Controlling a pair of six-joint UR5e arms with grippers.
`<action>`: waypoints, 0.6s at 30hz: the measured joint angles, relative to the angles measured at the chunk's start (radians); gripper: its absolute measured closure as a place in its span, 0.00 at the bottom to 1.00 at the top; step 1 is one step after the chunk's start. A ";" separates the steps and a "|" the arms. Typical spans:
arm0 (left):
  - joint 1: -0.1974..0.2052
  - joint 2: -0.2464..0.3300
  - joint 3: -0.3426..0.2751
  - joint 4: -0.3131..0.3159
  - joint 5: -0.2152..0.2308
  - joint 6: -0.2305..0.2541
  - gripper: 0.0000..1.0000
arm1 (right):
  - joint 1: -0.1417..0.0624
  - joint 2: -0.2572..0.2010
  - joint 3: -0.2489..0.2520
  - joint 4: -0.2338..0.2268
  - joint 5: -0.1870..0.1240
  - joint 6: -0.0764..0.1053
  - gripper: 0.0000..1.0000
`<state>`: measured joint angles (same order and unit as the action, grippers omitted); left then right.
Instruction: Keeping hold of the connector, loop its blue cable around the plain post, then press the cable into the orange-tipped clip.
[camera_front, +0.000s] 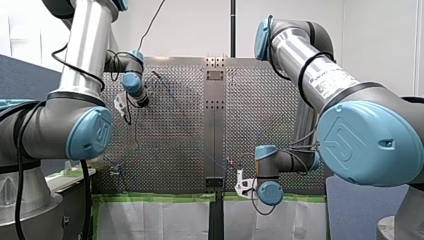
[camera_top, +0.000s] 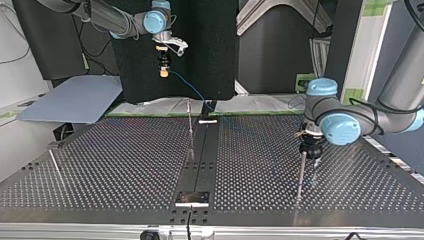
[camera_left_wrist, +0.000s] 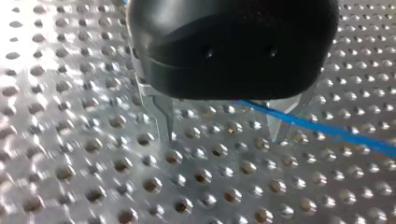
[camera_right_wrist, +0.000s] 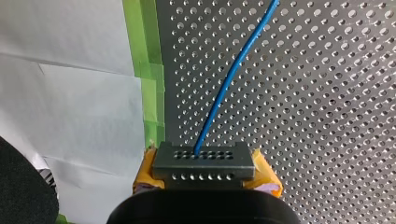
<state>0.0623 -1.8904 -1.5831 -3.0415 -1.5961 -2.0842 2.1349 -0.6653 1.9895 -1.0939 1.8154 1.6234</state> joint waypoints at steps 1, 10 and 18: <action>0.003 0.000 -0.008 0.008 0.008 -0.008 0.00 | 0.000 0.000 0.000 0.000 0.000 0.000 1.00; 0.032 0.000 -0.043 0.048 0.064 -0.091 0.00 | 0.000 0.000 0.000 -0.001 -0.006 0.004 1.00; 0.050 0.008 -0.045 0.018 0.027 -0.154 0.00 | 0.000 0.000 -0.001 -0.005 -0.015 0.007 1.00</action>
<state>0.1121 -1.8829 -1.6278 -3.0232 -1.5692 -2.2384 2.1348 -0.6649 1.9890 -1.0986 1.8002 1.6304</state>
